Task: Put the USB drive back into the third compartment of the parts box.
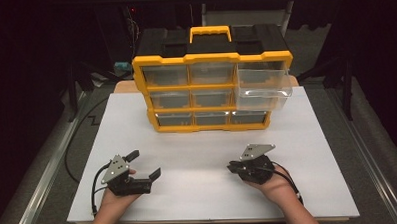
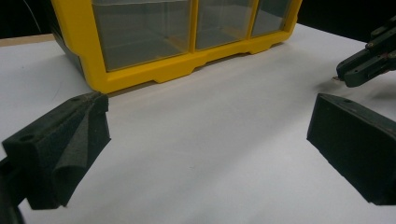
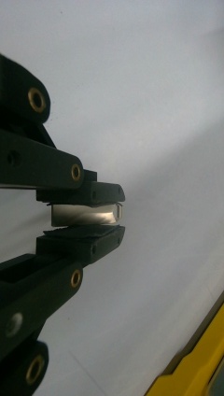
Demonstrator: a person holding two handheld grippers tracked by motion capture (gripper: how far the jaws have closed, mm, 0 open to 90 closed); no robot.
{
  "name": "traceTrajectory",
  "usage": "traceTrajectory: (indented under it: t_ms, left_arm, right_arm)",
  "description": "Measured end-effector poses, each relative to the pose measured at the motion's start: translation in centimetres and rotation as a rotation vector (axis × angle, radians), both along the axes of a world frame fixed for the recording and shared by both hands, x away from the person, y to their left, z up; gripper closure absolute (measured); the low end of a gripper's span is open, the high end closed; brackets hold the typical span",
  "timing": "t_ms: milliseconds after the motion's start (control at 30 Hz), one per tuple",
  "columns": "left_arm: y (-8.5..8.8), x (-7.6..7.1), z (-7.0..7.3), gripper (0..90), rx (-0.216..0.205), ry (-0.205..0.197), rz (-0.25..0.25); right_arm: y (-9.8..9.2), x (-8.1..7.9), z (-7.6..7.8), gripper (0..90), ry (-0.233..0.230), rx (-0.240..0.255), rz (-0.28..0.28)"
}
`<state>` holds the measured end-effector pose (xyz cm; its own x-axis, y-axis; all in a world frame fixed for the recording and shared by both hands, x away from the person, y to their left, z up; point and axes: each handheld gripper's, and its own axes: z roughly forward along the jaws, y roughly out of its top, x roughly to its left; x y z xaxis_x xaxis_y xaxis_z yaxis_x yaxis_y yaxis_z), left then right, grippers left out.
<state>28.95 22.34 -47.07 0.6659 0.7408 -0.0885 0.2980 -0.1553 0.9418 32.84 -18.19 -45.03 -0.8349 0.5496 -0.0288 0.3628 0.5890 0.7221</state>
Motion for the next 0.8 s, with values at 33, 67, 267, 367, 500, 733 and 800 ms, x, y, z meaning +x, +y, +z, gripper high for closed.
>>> traceTrajectory:
  t_ms: [33,67,267,367,500,733,800]
  left_arm:
    - [0.0,0.0,0.0,0.5,0.0,0.0,0.0]
    - [0.0,0.0,0.0,0.5,0.0,-0.001,-0.001]
    - [0.0,0.0,0.0,0.5,-0.002,-0.002,-0.001]
    - [0.0,0.0,0.0,0.5,-0.003,-0.002,-0.002]
    - [0.0,0.0,0.0,0.4,-0.003,-0.005,-0.006]
    - [0.0,0.0,0.0,0.5,-0.008,-0.005,-0.004]
    - [0.0,0.0,0.0,0.4,-0.008,-0.006,-0.007]
  right_arm:
    - [-0.2,0.0,0.0,79.6,0.003,-0.003,-0.005]
    - [-0.3,0.1,0.0,79.6,0.0,-0.003,-0.009]
    - [-1.0,0.3,0.0,79.6,0.009,-0.009,-0.024]
    - [-1.2,0.4,0.0,79.6,0.009,-0.009,-0.031]
    - [-1.6,0.5,-0.1,79.5,0.016,-0.01,-0.041]
    - [-2.6,0.6,0.0,79.6,0.02,-0.018,-0.058]
    - [-2.8,0.6,0.0,79.6,0.023,-0.015,-0.064]
